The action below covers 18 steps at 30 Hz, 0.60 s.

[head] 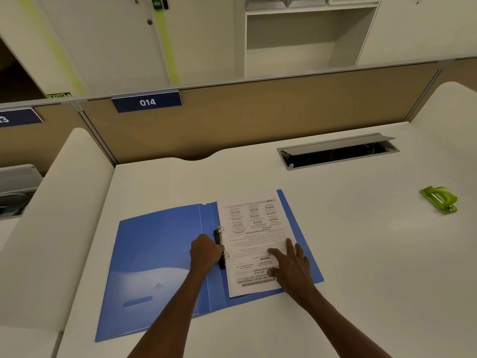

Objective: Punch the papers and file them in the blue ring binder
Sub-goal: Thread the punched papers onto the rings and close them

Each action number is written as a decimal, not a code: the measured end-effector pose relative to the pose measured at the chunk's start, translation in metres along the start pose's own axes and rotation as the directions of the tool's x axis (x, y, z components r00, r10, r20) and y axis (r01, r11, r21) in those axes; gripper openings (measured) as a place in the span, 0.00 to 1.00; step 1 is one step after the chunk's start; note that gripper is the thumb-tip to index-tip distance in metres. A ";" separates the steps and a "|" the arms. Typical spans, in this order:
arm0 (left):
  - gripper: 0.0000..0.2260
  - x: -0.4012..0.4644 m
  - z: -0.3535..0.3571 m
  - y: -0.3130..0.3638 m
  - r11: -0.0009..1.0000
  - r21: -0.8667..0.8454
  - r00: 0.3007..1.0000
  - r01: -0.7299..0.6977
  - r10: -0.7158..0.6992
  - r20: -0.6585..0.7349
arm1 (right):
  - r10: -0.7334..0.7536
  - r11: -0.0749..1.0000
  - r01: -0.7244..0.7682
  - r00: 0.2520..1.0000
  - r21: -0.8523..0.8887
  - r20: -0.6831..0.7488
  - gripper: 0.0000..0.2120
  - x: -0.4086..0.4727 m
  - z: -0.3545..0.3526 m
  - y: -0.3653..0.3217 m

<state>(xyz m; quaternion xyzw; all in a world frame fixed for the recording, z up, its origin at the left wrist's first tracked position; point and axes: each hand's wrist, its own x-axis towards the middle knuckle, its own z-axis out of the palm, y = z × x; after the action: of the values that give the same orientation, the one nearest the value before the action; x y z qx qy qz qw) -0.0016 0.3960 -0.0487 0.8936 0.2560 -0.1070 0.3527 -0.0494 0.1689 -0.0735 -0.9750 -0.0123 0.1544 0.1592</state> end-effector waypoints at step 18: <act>0.10 -0.017 0.004 0.013 0.982 -0.085 0.983 -0.167 0.160 -0.085 | 0.031 1.000 -0.031 1.000 0.007 0.004 0.33 0.001 0.003 0.001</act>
<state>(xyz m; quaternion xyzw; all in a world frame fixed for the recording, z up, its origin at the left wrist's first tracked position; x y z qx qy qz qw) -0.0089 0.3783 -0.0381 0.8979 0.1998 -0.0310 0.3910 -0.0492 0.1688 -0.0764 -0.9742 0.0029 0.1587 0.1602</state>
